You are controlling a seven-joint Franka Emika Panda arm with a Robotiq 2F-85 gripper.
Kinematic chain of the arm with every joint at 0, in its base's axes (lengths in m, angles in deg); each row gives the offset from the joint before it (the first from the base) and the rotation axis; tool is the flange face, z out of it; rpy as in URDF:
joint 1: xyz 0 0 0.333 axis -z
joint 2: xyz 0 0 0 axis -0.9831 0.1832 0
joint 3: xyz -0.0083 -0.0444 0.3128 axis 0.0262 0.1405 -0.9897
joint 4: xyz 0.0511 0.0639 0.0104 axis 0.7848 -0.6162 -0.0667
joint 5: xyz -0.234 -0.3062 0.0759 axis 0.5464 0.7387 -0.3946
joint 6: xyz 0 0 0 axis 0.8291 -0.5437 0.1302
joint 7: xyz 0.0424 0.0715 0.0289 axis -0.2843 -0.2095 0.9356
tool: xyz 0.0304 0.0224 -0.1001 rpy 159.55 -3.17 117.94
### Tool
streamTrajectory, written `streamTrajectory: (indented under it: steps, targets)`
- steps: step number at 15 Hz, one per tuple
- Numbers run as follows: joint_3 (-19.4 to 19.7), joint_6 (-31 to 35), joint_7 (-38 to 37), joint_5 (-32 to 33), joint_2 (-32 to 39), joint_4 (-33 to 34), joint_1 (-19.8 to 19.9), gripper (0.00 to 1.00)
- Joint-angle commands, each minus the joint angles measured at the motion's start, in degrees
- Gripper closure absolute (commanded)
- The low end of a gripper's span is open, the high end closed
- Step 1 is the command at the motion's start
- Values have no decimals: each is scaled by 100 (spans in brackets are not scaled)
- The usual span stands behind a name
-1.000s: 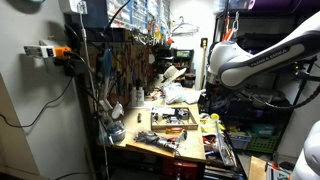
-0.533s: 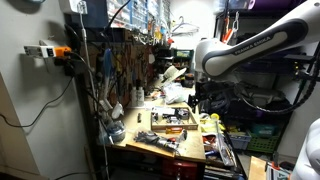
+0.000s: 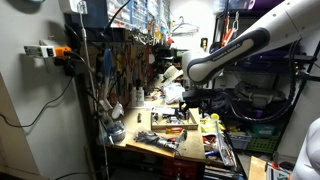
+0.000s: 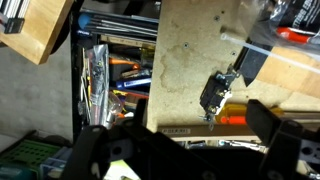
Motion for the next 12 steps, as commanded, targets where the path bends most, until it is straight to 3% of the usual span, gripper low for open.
streamTrajectory:
  steps: [1,6,8,9,12]
  targets:
    - [208,202,-852,-399,600,242,-191,0]
    - [332,837,-1918,-288,1207,411,-380,0]
    - [373,910,-1998,-46,1423,509,-490,0]
    - [437,802,-1776,-226,1178,380,-507,0]
    - [469,842,-1842,-181,1385,495,-587,0]
